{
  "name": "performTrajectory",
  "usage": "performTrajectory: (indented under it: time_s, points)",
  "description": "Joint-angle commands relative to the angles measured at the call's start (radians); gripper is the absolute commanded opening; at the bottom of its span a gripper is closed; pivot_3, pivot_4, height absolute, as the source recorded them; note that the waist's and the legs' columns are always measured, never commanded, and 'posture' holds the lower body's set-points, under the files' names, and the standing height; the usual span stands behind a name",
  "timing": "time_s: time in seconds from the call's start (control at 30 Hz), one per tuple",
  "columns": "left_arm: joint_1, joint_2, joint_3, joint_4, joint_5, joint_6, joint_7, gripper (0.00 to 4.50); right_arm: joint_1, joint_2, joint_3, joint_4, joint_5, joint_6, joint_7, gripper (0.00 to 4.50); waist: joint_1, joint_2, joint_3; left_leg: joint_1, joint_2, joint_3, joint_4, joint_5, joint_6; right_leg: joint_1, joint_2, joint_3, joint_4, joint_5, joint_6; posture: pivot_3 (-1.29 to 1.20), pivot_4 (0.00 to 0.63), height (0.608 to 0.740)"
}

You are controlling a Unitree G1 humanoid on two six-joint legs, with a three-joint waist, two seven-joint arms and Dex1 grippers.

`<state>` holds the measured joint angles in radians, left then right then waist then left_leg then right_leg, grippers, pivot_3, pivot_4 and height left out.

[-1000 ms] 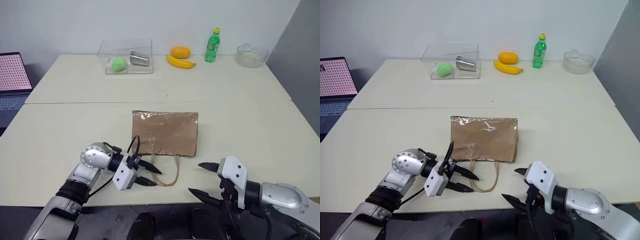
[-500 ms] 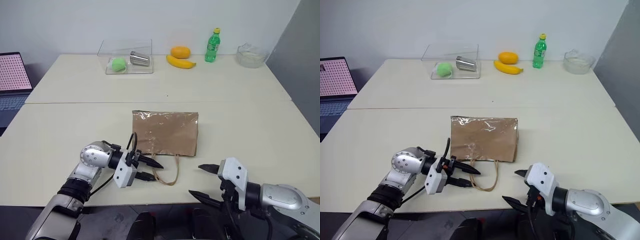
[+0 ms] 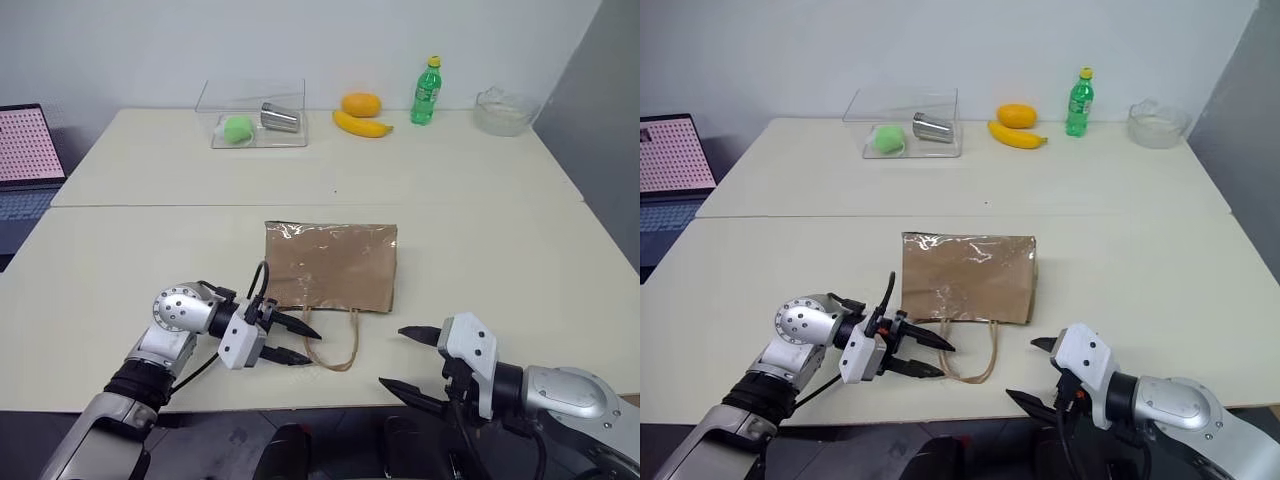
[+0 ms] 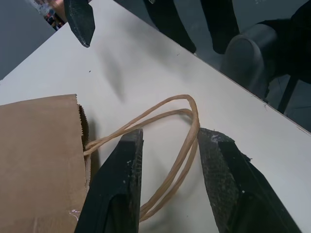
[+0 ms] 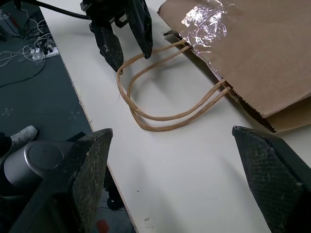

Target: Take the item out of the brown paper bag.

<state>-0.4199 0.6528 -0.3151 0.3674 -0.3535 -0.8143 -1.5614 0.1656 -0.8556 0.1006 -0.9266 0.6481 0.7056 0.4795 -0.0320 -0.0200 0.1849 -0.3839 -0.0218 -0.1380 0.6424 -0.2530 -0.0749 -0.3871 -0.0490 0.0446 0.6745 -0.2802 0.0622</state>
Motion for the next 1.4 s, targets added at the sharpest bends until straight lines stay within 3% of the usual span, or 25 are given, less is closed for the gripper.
performTrajectory:
  time_s: [0.03,0.27,0.37,0.5,0.53,0.73,0.93,1.17,1.4]
  points:
    - [-0.007,-0.021,0.026,0.004,0.007,-0.030,0.025,1.84,-0.008,0.001,-0.005,-0.113,-0.002,-0.010,0.006,4.17,0.000,0.000,0.000,0.000,0.000,0.000,0.000,0.000,0.000,0.000,0.000,0.000,0.000,0.000,0.000,0.00,0.150,0.740]
    - [-0.013,-0.048,0.027,0.035,0.047,-0.067,0.067,1.84,-0.012,0.000,-0.013,-0.114,0.005,-0.005,0.004,4.17,0.000,0.000,0.000,0.000,0.000,0.000,0.000,0.000,0.000,0.000,0.000,0.000,0.000,0.000,0.000,0.00,0.150,0.740]
    - [-0.023,-0.050,0.029,0.029,0.039,-0.048,0.071,1.31,-0.016,-0.002,-0.015,-0.113,0.008,-0.002,0.005,4.17,0.000,0.000,0.000,0.000,0.000,0.000,0.000,0.000,0.000,0.000,0.000,0.000,0.000,0.000,0.000,0.00,0.150,0.740]
    - [-0.034,-0.045,0.038,-0.018,0.024,0.034,0.098,0.09,-0.021,-0.009,-0.015,-0.109,0.007,0.003,0.012,4.17,0.000,0.000,0.000,0.000,0.000,0.000,0.000,0.000,0.000,0.000,0.000,0.000,0.000,0.000,0.000,0.00,0.150,0.740]
    - [-0.040,-0.047,0.044,-0.037,0.024,0.067,0.117,0.04,-0.022,-0.012,-0.015,-0.107,0.006,0.003,0.015,4.17,0.000,0.000,0.000,0.000,0.000,0.000,0.000,0.000,0.000,0.000,0.000,0.000,0.000,0.000,0.000,0.00,0.150,0.740]
    - [-0.076,-0.069,0.089,-0.201,0.018,0.385,0.290,0.04,-0.045,-0.044,0.003,-0.095,-0.011,-0.008,0.066,4.17,-0.001,0.000,0.000,0.000,0.000,-0.001,0.000,0.000,0.000,0.000,0.000,0.000,0.000,-0.003,0.005,0.00,0.150,0.740]
    - [-0.100,-0.079,0.114,-0.265,0.023,0.512,0.340,0.04,-0.127,-0.081,0.089,-0.059,-0.079,-0.037,0.162,4.17,-0.001,0.000,0.000,0.000,0.000,0.000,0.000,0.000,0.000,0.000,0.000,0.000,0.000,-0.003,0.005,0.00,0.150,0.740]
    - [-0.094,-0.077,0.121,-0.304,0.029,0.558,0.334,0.04,-0.383,0.086,0.310,0.100,-0.192,-0.026,0.197,4.17,-0.003,-0.001,0.001,0.000,0.000,0.000,0.000,0.000,0.000,0.000,0.000,0.000,0.000,-0.003,0.005,0.00,0.150,0.740]
    - [-0.093,-0.071,0.130,-0.326,0.031,0.574,0.319,0.04,-0.484,0.239,0.435,0.288,-0.301,-0.059,0.217,4.17,0.000,-0.001,0.001,-0.001,0.000,-0.001,-0.001,0.000,0.000,-0.001,0.000,-0.001,0.000,0.000,0.001,0.00,0.150,0.740]
